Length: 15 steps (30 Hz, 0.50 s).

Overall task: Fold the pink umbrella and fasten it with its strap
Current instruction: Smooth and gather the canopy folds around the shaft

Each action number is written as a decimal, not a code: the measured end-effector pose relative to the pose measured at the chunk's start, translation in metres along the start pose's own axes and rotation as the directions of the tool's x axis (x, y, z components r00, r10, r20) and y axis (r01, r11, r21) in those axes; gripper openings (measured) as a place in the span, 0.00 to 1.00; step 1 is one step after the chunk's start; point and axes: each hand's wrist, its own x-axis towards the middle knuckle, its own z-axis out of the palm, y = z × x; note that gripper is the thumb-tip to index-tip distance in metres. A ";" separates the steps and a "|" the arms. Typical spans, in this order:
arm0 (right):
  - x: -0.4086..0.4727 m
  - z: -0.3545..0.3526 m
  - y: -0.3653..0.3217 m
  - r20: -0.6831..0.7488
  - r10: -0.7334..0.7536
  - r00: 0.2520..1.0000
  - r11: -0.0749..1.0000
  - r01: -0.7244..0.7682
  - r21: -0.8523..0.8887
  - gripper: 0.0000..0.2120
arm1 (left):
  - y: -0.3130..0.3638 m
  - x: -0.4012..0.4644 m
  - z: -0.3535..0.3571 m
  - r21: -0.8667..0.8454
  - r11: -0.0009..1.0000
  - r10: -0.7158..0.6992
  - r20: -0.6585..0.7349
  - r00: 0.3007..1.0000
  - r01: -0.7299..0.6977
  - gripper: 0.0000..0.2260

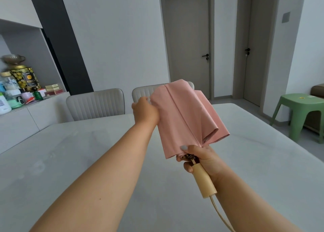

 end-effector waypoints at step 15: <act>0.000 0.006 0.006 -0.040 -0.084 0.996 0.984 0.077 -0.160 0.19 | -0.003 -0.035 0.040 -0.191 0.982 0.045 0.200 0.979 -0.006 0.33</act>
